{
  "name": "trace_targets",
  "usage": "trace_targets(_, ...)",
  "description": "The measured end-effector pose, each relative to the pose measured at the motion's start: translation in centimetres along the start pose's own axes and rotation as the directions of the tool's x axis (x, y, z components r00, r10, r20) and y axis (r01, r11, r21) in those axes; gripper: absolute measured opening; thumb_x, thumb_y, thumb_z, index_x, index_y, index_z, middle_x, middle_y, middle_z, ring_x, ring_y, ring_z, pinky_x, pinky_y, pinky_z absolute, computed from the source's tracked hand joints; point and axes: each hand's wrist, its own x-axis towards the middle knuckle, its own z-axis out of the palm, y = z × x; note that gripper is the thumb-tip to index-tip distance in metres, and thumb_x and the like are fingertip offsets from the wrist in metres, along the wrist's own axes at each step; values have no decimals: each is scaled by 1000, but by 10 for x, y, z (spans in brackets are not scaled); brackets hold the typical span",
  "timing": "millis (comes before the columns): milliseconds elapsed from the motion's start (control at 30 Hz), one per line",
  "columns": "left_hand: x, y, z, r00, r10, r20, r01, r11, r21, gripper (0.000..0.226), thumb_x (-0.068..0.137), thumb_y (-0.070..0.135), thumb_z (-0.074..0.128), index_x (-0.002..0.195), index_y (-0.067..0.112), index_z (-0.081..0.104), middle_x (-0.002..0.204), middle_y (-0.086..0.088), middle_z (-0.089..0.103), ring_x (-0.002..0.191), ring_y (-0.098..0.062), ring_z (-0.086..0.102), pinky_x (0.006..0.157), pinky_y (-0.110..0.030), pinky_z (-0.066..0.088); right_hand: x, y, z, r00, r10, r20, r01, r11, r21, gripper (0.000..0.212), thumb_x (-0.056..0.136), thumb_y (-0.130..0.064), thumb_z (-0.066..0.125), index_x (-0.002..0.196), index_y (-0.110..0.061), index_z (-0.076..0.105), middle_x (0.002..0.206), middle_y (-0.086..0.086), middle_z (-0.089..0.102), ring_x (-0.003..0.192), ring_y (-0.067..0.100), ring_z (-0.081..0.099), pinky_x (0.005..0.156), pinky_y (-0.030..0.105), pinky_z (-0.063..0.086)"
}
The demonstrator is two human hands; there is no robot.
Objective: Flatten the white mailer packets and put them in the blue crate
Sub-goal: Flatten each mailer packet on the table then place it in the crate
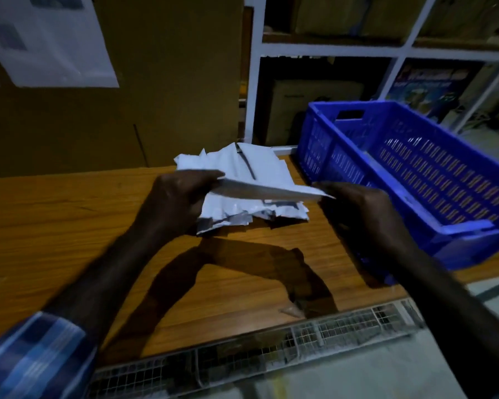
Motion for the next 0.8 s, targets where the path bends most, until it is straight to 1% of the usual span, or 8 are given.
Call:
trace_targets(167, 84, 31, 4, 973, 200, -111, -194, 979, 67, 28, 78, -9, 67, 102, 3, 74, 81, -15, 73, 67, -23, 64, 59, -20, 32, 8, 41, -51, 985, -51, -162, 31, 991, -127, 52, 75, 9, 70, 123, -11, 68, 106, 14, 73, 84, 34, 72, 73, 42, 58)
trace_targets(267, 133, 56, 23, 960, 249, -127, -247, 968, 36, 33, 74, -14, 68, 102, 2, 73, 83, -14, 74, 70, -20, 64, 63, -15, 34, 4, 75, -77, 968, -40, -249, 1, 988, -156, 54, 75, 10, 71, 123, -13, 68, 104, 10, 74, 84, 31, 72, 72, 35, 55)
trace_targets(367, 177, 79, 55, 969, 219, -117, -221, 975, -10, 35, 75, -12, 67, 104, 5, 73, 92, -11, 75, 80, -23, 70, 70, -22, 47, -4, 109, -99, 953, -54, -298, -9, 979, -205, 55, 69, 12, 72, 119, -8, 69, 94, 15, 75, 77, 35, 71, 64, 38, 55)
trace_targets(467, 215, 99, 94, 973, 205, -109, -211, 976, -49, 33, 73, -9, 69, 102, 5, 75, 93, -11, 75, 84, -23, 72, 75, -21, 48, -12, 144, -112, 946, -31, -321, -45, 973, -226, 54, 66, 12, 75, 116, -6, 70, 85, 17, 74, 67, 36, 69, 56, 34, 52)
trace_targets(533, 237, 108, 121, 975, 207, -84, -211, 977, -37, 26, 77, 2, 67, 101, 6, 76, 92, -12, 75, 83, -24, 72, 75, -22, 49, -18, 167, -114, 955, -2, -298, -62, 976, -208, 54, 65, 11, 75, 116, -7, 70, 80, 17, 73, 63, 35, 68, 53, 31, 49)
trace_targets(600, 255, 114, 146, 984, 179, -14, -179, 984, -24, 32, 80, 17, 56, 102, 8, 76, 93, -12, 75, 84, -27, 72, 75, -30, 55, -23, 186, -113, 971, 48, -232, -92, 980, -179, 52, 71, 6, 72, 121, -9, 68, 78, 17, 72, 66, 37, 68, 54, 32, 48)
trace_targets(700, 275, 118, 179, 980, 168, 102, -166, 986, -28, 30, 78, 5, 57, 102, 6, 76, 95, -16, 75, 85, -29, 72, 72, -39, 58, -25, 207, -108, 983, 144, -117, -162, 974, -159, 55, 80, 0, 65, 133, -16, 61, 83, 21, 72, 73, 43, 67, 59, 39, 50)
trace_targets(800, 293, 114, 212, 964, 130, 231, -137, 990, 16, 34, 77, -10, 62, 103, 7, 76, 97, -18, 74, 88, -30, 70, 73, -30, 51, -18, 222, -92, 974, 213, 72, -197, 962, -188, 61, 87, -9, 55, 144, -29, 46, 94, 21, 71, 86, 44, 64, 64, 40, 46)
